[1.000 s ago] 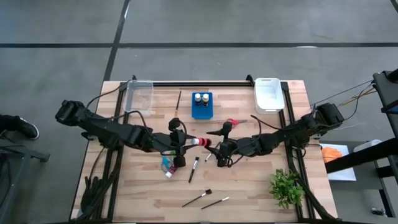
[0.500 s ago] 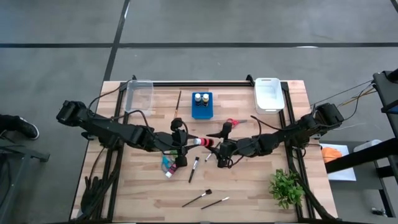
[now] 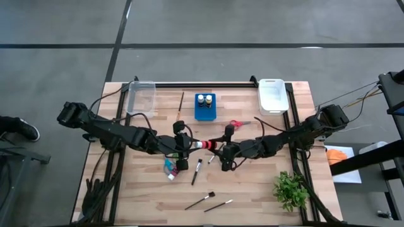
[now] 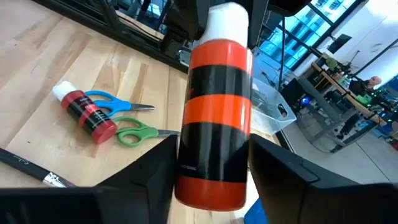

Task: Pick & Place Paint Supplies
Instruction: Put the orange paint bottle into the blue bin

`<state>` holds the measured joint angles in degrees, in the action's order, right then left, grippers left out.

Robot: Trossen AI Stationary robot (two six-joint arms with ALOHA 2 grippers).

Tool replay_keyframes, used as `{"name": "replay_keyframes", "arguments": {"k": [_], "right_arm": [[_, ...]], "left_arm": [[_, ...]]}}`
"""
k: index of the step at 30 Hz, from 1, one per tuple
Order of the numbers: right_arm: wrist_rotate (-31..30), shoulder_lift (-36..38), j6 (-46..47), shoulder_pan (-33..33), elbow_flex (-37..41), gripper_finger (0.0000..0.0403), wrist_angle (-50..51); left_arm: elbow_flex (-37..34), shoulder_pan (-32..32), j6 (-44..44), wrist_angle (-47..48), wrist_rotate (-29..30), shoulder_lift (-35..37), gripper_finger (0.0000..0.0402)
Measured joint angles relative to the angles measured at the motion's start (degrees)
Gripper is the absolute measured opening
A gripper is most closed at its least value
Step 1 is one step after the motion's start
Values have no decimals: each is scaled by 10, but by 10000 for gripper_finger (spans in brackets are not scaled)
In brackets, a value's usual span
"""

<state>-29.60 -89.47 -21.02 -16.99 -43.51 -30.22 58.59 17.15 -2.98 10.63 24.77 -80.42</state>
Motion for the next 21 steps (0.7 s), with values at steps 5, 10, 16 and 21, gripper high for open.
{"name": "replay_keyframes", "arguments": {"k": [5, 10, 16, 21], "right_arm": [[1, 0, 1, 0, 0, 213, -2], [6, 0, 0, 0, 0, 187, -1], [22, 1, 6, 0, 0, 144, 1], [25, 1, 17, 0, 0, 159, 2]], "left_arm": [[0, 0, 2, 2, 0, 0, 122], [0, 0, 2, -4, 0, 0, 123], [0, 0, 10, -9, 0, 0, 128], [0, 0, 11, -15, 0, 0, 122]]}}
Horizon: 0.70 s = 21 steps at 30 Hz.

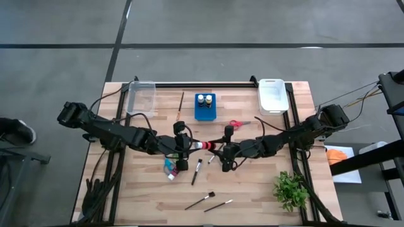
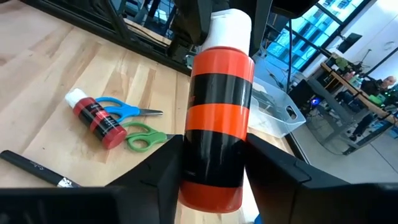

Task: Pick & Place Paint Supplies
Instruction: Put the orange paint bottle into the blue bin

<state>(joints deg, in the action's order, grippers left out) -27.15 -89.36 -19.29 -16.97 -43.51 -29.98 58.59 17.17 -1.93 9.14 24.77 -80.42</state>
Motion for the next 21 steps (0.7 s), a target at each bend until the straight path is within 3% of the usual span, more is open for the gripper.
{"name": "replay_keyframes", "arguments": {"k": [11, 16, 21], "right_arm": [[19, 0, 9, 0, 0, 247, 3], [18, 0, 9, 0, 0, 245, 6], [6, 0, 9, 0, 0, 210, 7]], "left_arm": [[0, 0, 7, -14, -7, 0, 122], [0, 0, 7, -14, -7, 0, 122], [0, 0, 7, -14, -8, 0, 122]]}}
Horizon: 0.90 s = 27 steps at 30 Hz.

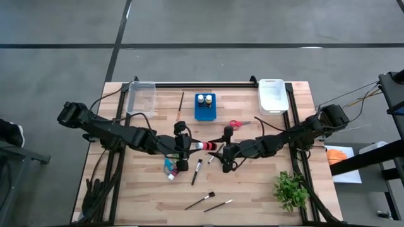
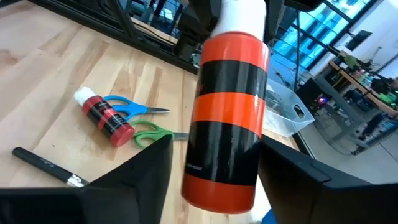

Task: Pick & Place Paint Supplies
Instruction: Put the orange paint bottle into the blue bin

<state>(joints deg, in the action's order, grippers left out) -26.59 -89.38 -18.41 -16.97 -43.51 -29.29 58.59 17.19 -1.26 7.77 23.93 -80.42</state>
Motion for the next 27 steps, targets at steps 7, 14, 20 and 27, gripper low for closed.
{"name": "replay_keyframes", "arguments": {"k": [7, 14, 20, 27], "right_arm": [[-6, 0, 2, 0, 0, 144, 4], [-6, -1, -1, 0, 0, 127, 5], [-7, -1, 0, 0, 0, 125, 12], [1, -1, 7, -1, 0, 124, 32]], "left_arm": [[0, 0, 0, 1, 0, 0, 122], [-1, 0, 47, 1, -8, 0, 162], [-1, 0, 113, 27, 40, 0, 244], [-7, 1, 145, 116, 89, 0, 280]]}}
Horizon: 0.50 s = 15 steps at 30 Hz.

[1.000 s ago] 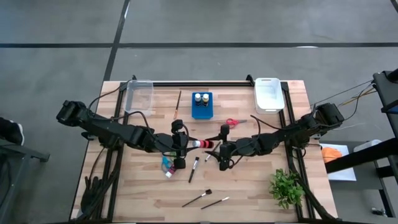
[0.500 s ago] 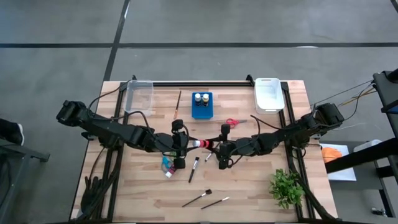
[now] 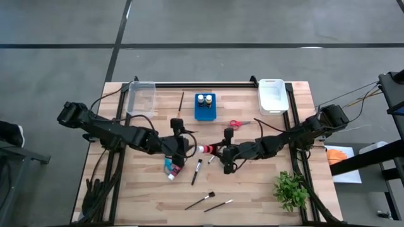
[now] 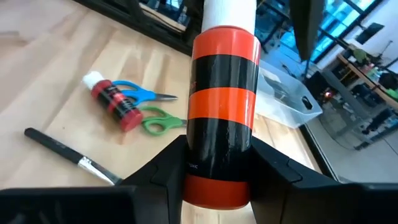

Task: Pick & Place Paint Supplies
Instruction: Put the orange paint bottle into the blue bin

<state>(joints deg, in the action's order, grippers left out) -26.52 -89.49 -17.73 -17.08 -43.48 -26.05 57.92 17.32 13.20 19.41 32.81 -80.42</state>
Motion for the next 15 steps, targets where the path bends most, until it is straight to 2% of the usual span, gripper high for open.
{"name": "replay_keyframes", "arguments": {"k": [6, 11, 15], "right_arm": [[21, 0, 13, 1, 0, 124, 23], [45, 0, 27, 1, 0, 124, 48], [58, 1, 39, 1, -14, 124, 78]], "left_arm": [[-15, 18, 67, -29, -8, 0, 282], [-33, 44, 147, -110, -23, 0, 282], [-45, 52, 182, -147, -82, 0, 282]]}}
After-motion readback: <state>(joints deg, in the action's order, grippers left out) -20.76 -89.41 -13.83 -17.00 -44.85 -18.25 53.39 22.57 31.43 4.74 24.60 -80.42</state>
